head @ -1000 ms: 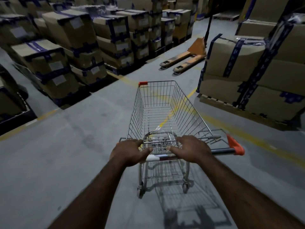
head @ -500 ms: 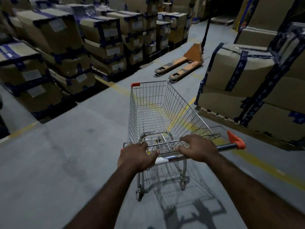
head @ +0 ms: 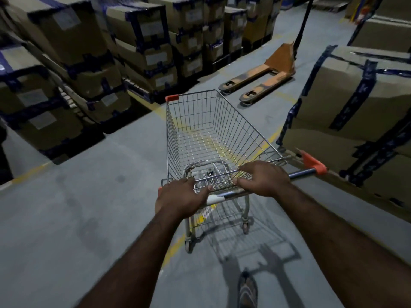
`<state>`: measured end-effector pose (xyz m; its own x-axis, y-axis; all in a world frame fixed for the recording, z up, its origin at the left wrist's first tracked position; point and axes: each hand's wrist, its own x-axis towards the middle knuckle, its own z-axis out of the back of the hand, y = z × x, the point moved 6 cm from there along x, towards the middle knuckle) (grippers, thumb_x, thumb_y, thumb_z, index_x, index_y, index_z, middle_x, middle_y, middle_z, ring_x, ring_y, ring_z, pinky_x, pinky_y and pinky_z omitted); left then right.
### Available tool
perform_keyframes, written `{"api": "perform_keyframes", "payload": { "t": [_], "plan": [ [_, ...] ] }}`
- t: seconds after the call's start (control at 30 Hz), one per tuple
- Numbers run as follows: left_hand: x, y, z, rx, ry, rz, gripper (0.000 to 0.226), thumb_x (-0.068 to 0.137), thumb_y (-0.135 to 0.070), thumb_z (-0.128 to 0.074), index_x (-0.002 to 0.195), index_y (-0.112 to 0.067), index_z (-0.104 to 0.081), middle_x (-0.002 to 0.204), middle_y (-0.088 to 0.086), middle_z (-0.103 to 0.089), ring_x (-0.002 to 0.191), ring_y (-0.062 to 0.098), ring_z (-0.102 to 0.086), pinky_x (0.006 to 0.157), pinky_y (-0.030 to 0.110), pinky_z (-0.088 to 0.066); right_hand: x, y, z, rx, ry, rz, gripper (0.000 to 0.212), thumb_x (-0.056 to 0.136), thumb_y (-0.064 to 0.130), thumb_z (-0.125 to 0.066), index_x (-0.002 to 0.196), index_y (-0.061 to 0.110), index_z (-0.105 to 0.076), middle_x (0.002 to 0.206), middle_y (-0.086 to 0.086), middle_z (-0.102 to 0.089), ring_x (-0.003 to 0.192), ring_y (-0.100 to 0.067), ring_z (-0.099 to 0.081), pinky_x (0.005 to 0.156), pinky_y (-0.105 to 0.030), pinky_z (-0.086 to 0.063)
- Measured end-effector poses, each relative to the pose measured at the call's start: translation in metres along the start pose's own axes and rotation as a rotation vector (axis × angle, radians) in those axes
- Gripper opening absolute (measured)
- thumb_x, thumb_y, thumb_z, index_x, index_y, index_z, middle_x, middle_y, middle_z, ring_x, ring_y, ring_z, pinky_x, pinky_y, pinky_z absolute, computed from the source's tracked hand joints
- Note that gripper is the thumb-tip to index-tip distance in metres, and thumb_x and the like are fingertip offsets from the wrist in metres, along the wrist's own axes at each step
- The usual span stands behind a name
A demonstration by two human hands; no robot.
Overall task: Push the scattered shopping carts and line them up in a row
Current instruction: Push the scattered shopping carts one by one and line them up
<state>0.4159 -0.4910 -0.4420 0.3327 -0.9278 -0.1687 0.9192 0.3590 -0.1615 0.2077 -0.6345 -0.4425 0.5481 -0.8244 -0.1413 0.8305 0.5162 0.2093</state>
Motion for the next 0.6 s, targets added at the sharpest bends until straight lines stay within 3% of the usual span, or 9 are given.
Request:
{"api": "perform_keyframes", "payload": {
  "t": [0.33, 0.6],
  "plan": [
    [0.126, -0.035, 0.022, -0.019, -0.079, 0.191, 0.080, 0.085, -0.084, -0.021, 0.117, -0.025, -0.065, 0.117, 0.001, -0.070, 0.107, 0.027, -0.063, 0.092, 0.043, -0.048, 0.162, -0.051, 0.033, -0.020, 0.042, 0.170, 0.091, 0.070, 0.091, -0.034, 0.140, 0.038, -0.057, 0.145, 0.009, -0.056, 0.135, -0.018, -0.050, 0.106, -0.045, -0.043],
    [0.218, -0.048, 0.034, -0.021, -0.091, 0.289, 0.080, 0.086, -0.082, -0.024, 0.121, -0.023, -0.066, 0.117, 0.004, -0.069, 0.108, 0.028, -0.064, 0.090, 0.041, -0.046, 0.273, -0.069, 0.059, -0.058, 0.069, 0.275, 0.095, 0.067, 0.092, -0.029, 0.140, 0.039, -0.057, 0.146, 0.010, -0.056, 0.135, -0.016, -0.050, 0.107, -0.042, -0.044]
  ]
}}
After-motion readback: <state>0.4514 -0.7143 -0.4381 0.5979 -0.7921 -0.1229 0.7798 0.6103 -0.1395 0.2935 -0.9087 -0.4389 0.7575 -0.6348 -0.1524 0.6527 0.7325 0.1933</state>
